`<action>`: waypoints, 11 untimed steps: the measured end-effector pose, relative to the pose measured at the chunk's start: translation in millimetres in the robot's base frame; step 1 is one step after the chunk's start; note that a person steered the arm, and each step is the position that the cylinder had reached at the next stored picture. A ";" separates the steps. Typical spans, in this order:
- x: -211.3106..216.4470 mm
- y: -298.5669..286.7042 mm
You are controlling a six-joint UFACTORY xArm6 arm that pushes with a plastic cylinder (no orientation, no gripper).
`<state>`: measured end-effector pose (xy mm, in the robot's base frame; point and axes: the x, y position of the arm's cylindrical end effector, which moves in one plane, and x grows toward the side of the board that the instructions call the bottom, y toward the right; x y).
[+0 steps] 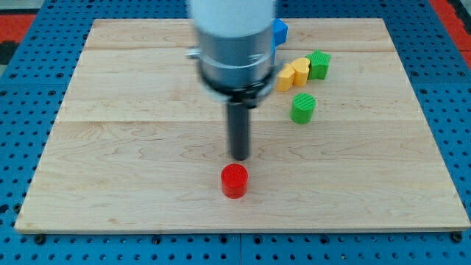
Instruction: Move the green circle closer to the red circle
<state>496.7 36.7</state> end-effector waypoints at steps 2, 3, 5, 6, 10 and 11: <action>-89.7 93.2; -28.2 -4.9; -47.9 -48.4; -79.0 -92.3; -64.0 -97.1; -54.6 -64.0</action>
